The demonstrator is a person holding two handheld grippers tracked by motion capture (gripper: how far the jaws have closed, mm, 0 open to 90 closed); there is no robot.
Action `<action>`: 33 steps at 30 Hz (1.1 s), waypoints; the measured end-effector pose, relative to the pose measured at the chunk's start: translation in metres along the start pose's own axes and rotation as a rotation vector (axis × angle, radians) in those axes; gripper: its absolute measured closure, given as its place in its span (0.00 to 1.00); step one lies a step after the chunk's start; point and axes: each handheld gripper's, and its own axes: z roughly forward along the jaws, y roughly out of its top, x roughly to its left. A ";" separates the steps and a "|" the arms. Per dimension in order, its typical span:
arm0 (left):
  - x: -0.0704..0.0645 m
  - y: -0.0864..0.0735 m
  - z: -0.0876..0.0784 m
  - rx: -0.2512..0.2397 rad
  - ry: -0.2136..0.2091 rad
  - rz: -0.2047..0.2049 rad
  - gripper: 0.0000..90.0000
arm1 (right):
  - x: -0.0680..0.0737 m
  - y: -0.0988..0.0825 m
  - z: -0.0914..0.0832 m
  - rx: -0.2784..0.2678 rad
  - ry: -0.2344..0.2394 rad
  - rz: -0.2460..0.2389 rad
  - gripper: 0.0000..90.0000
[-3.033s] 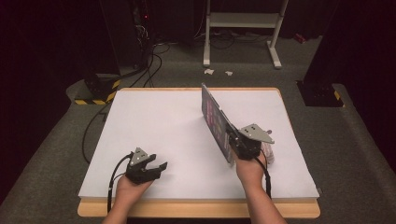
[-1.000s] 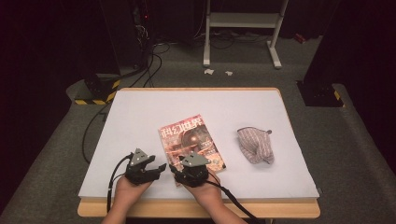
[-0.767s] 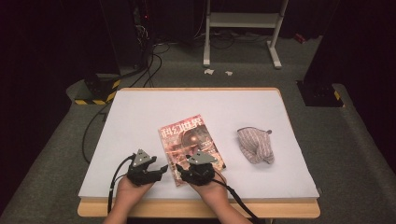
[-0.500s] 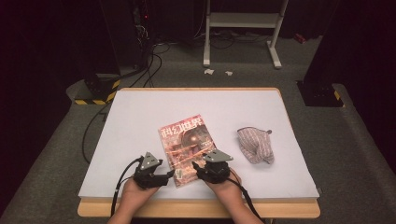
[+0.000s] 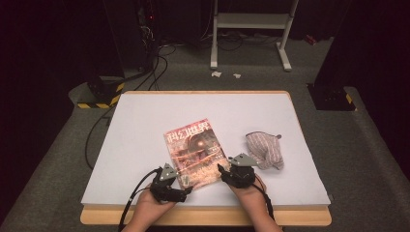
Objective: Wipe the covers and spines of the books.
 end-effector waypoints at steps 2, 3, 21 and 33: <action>-0.001 0.000 0.000 0.002 -0.001 -0.001 0.17 | -0.001 -0.001 0.001 0.002 -0.001 0.006 0.53; -0.001 -0.001 0.000 0.004 0.002 0.010 0.16 | -0.002 -0.001 0.001 0.004 0.000 0.013 0.53; 0.008 -0.002 -0.004 0.018 0.015 0.019 0.21 | -0.005 -0.002 0.003 0.017 0.007 0.044 0.53; 0.028 -0.004 -0.011 0.003 0.057 -0.033 0.36 | -0.002 -0.005 0.010 0.080 0.041 0.051 0.55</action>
